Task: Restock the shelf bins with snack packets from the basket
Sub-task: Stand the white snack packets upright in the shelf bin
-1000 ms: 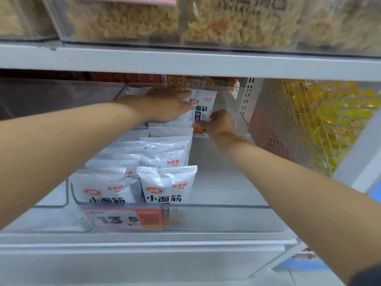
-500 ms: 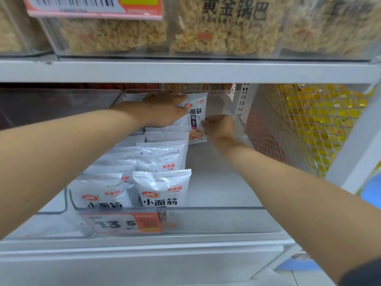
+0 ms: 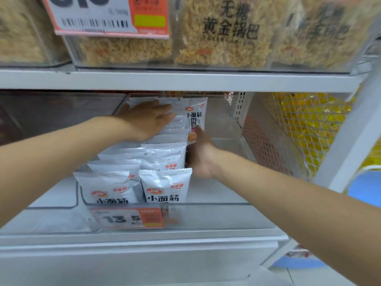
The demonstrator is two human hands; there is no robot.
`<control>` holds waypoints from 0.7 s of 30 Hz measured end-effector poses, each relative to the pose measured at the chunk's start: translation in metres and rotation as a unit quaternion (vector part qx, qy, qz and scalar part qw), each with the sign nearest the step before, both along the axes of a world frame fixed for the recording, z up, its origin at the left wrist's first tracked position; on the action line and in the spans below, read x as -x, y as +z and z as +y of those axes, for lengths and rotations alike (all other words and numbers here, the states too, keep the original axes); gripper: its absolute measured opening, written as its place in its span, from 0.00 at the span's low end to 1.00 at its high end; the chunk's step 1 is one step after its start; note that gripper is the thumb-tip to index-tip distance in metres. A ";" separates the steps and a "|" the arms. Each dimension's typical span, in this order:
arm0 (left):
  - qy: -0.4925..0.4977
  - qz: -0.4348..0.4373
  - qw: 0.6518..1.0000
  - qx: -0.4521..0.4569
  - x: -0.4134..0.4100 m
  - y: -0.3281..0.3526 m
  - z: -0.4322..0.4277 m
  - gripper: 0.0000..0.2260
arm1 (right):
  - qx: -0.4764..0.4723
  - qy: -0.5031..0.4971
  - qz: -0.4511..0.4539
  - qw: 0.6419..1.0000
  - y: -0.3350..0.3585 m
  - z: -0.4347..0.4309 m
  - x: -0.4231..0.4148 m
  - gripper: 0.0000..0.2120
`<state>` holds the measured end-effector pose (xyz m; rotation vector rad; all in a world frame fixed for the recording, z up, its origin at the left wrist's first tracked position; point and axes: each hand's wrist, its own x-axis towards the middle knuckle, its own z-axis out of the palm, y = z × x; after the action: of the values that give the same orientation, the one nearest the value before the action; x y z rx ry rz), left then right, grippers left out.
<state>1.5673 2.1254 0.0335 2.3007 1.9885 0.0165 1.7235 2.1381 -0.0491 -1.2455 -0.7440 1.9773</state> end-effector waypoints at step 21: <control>0.029 0.014 0.999 0.018 -0.004 0.000 -0.009 0.25 | -0.005 0.152 -0.072 0.986 0.002 -0.048 0.002 0.40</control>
<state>1.5713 2.1163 0.0334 2.2340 2.0509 -0.0471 1.7217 2.0900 -0.0468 -1.3447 -1.0695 2.1344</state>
